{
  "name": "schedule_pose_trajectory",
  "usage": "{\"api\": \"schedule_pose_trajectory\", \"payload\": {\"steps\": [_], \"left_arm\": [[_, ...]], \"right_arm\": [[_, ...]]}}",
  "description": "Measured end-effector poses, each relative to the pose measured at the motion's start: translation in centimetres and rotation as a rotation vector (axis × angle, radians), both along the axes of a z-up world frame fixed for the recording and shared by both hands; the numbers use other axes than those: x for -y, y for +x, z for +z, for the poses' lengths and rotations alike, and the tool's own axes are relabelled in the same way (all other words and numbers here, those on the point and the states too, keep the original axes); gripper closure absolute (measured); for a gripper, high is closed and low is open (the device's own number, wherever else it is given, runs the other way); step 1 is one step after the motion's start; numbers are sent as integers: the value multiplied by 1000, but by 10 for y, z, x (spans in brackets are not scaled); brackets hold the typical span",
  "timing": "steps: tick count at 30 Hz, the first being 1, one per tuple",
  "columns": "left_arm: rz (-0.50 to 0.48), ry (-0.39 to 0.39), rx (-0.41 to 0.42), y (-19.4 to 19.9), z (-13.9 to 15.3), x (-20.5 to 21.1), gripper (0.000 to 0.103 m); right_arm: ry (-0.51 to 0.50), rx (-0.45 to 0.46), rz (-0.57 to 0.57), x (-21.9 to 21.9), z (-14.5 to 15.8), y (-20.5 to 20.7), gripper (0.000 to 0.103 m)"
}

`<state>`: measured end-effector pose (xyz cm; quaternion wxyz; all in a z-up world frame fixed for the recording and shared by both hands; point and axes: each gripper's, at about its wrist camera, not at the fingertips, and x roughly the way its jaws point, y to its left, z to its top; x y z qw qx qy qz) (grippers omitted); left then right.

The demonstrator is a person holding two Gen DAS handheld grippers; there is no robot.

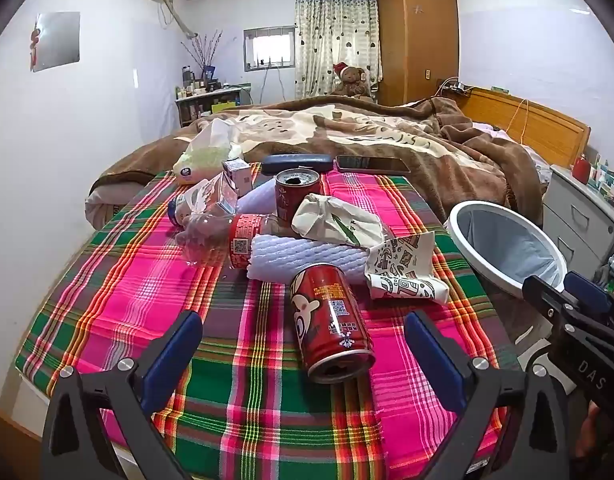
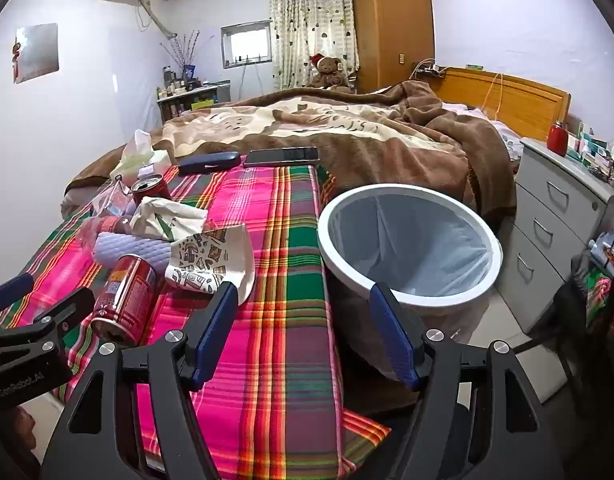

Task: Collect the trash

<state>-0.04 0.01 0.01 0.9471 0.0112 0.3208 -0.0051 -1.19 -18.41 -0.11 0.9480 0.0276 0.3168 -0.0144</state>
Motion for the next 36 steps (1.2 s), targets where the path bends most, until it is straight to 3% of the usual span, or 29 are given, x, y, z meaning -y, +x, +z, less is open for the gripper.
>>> {"api": "schedule_pose_trajectory", "payload": {"steps": [36], "left_arm": [[21,4,-7,-4,3,-6,1]], "right_arm": [[23,9,14,-1,2,-5,33]]}}
